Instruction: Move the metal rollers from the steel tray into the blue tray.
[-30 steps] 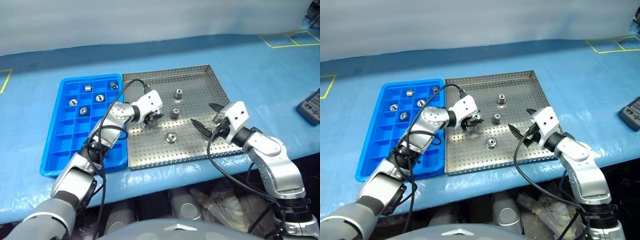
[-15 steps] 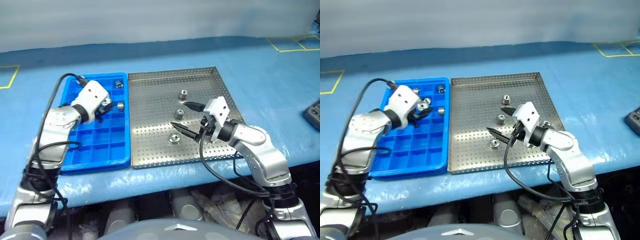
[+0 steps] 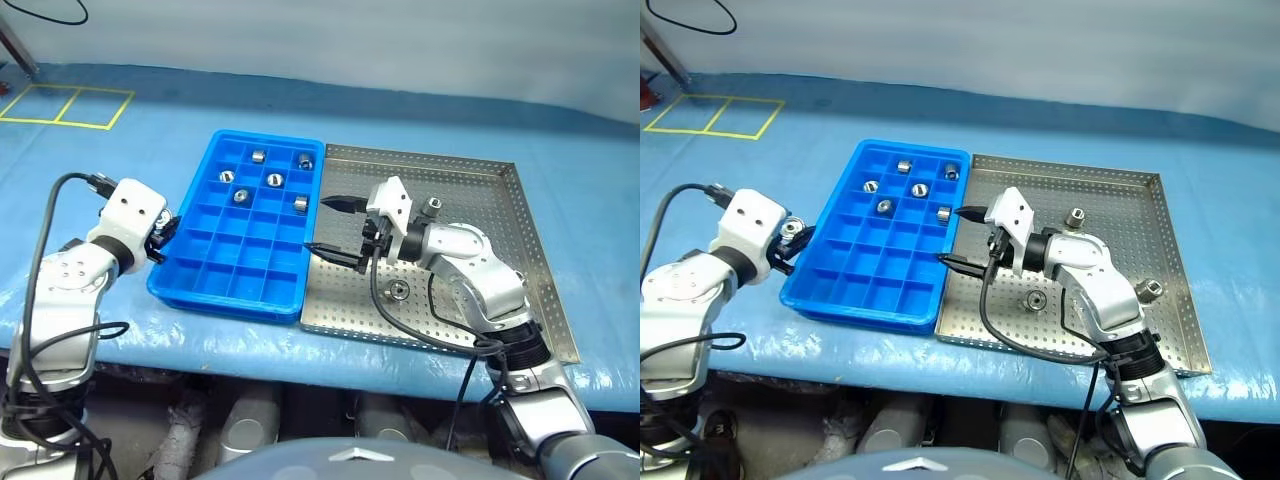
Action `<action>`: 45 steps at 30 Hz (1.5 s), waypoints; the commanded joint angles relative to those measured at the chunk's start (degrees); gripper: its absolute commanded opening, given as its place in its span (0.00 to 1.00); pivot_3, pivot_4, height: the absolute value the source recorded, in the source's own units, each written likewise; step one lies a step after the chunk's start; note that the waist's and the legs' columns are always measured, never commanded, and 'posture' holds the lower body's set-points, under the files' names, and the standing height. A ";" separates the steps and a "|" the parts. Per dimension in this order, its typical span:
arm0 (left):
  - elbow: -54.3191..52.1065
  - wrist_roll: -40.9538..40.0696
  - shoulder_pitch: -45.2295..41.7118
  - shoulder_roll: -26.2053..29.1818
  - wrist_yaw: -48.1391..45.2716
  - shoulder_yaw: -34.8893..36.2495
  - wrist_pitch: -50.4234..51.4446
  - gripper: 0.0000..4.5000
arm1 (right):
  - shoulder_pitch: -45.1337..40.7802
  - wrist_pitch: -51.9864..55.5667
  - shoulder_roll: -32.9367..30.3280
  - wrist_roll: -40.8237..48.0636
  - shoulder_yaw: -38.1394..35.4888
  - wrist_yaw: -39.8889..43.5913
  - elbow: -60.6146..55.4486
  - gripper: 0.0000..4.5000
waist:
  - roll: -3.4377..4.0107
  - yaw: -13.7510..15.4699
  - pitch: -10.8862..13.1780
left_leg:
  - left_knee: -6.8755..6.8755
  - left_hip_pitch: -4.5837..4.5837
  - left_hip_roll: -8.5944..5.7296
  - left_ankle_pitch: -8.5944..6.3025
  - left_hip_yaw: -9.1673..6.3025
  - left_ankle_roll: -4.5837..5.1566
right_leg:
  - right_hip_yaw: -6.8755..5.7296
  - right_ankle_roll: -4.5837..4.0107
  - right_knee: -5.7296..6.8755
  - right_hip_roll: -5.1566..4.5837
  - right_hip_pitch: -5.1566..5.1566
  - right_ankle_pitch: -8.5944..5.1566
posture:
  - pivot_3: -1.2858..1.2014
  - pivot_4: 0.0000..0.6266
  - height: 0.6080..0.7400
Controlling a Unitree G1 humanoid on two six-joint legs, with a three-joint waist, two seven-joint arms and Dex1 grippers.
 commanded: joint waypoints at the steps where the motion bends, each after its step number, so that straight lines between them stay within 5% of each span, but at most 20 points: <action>1: 1.64 -0.25 -2.01 -0.69 1.25 -1.97 -1.72 0.39 | -0.46 -1.18 -0.09 0.19 -0.41 0.76 -1.52 1.00 | 0.00 0.09 0.00 | 0.00 -0.01 0.00 0.02 -0.02 -0.03 | -0.03 -0.02 0.00 0.00 0.00 -0.01 | 0.59 0.24 1.00; 18: 18.71 0.97 -10.71 -2.35 4.28 -7.41 -9.38 0.39 | 2.98 -0.08 -1.49 0.16 -2.01 -1.26 -5.20 1.00 | 0.01 -1.66 0.00 | -0.12 -0.04 0.03 0.16 -0.38 -0.26 | -0.37 -0.24 0.08 0.04 0.02 -0.13 | 0.56 0.24 1.00; 35: 19.83 -0.19 -10.70 -2.73 4.34 -7.23 -10.60 0.39 | 3.84 -0.24 -1.70 0.15 -2.32 -1.97 -5.76 1.00 | 0.00 -2.03 0.00 | -0.12 -0.07 0.02 0.13 -0.46 -0.21 | -0.44 -0.25 0.08 0.02 0.03 -0.14 | 0.55 0.24 1.00; 36: 19.90 0.11 -10.93 -2.94 5.01 -7.18 -10.69 0.55 | 3.94 -0.28 -1.77 0.19 -2.39 -1.94 -5.82 1.00 | 0.00 -2.06 0.00 | -0.12 -0.07 0.03 0.13 -0.47 -0.21 | -0.44 -0.25 0.07 0.02 0.03 -0.14 | 0.55 0.24 1.00; 41: 20.20 0.88 -11.81 -3.53 7.23 -6.78 -10.95 0.88 | 4.24 -0.36 -1.89 0.21 -2.65 -2.05 -6.11 1.00 | 0.01 -2.07 0.00 | -0.12 -0.08 0.02 0.13 -0.50 -0.21 | -0.48 -0.26 0.08 0.01 0.03 -0.14 | 0.55 0.24 1.00; 45: 17.45 -1.45 -12.79 -5.32 6.46 -6.35 -13.36 0.88 | 4.66 -0.35 -2.13 0.15 -2.92 -2.24 -6.53 1.00 | 0.01 -2.13 0.00 | -0.12 -0.08 0.02 0.15 -0.51 -0.25 | -0.48 -0.26 0.08 0.00 0.04 -0.14 | 0.54 0.24 1.00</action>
